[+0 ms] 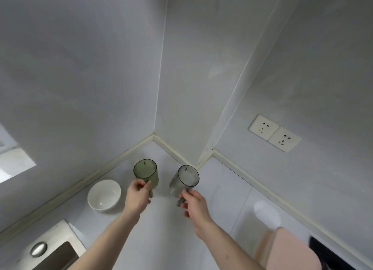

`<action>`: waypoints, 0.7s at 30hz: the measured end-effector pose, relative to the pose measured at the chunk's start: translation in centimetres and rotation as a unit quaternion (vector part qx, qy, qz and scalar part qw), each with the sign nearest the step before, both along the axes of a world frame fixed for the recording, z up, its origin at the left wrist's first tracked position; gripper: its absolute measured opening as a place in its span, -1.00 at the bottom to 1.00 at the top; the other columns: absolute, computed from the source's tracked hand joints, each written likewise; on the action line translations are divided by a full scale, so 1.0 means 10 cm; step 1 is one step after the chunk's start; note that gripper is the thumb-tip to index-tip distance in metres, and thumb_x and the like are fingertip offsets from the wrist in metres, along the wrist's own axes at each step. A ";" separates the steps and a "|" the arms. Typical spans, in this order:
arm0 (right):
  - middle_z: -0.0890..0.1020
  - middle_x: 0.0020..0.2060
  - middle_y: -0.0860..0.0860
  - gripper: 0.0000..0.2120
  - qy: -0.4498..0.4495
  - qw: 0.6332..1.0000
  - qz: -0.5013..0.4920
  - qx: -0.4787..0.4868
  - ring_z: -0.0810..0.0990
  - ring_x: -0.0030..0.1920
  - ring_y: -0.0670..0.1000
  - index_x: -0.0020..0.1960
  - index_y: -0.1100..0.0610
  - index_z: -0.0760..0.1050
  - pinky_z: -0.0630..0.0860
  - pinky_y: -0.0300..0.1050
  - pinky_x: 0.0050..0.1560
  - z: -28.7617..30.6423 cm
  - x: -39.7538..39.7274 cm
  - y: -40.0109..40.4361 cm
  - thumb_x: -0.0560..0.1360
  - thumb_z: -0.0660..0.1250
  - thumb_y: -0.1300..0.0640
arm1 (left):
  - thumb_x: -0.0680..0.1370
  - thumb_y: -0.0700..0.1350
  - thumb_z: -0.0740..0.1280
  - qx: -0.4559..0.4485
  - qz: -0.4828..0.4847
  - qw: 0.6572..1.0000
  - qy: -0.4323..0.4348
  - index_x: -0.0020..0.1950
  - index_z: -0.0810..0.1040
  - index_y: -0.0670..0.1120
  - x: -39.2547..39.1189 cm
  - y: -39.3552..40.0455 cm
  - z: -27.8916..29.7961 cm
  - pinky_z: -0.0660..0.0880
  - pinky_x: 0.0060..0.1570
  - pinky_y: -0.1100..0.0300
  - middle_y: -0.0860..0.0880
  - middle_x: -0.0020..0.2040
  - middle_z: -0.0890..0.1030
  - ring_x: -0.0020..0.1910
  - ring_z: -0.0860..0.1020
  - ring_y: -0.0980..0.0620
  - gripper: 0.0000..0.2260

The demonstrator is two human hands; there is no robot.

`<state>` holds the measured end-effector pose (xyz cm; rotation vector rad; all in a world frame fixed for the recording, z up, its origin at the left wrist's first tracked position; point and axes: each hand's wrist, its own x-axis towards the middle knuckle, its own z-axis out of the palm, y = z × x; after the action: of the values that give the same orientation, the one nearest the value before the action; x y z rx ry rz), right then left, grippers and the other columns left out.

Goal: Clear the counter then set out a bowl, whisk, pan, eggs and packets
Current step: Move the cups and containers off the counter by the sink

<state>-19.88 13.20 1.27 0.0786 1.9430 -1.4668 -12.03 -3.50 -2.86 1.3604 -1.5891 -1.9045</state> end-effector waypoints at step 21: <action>0.72 -0.12 0.08 -0.84 0.131 0.978 -0.161 -0.009 0.62 -0.23 -0.05 -0.03 0.20 0.62 0.46 -0.19 -0.27 1.28 2.24 4.26 0.62 0.31 0.15 | 0.58 -0.11 0.40 -0.138 -0.351 0.921 0.098 -0.13 0.44 0.07 1.72 3.48 1.46 0.46 -0.26 0.03 0.06 -0.17 0.60 -0.38 0.48 0.02 -0.83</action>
<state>2.51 55.77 14.06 0.2101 2.2052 -1.7806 5.13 31.25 11.72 0.4801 -2.3255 -1.9644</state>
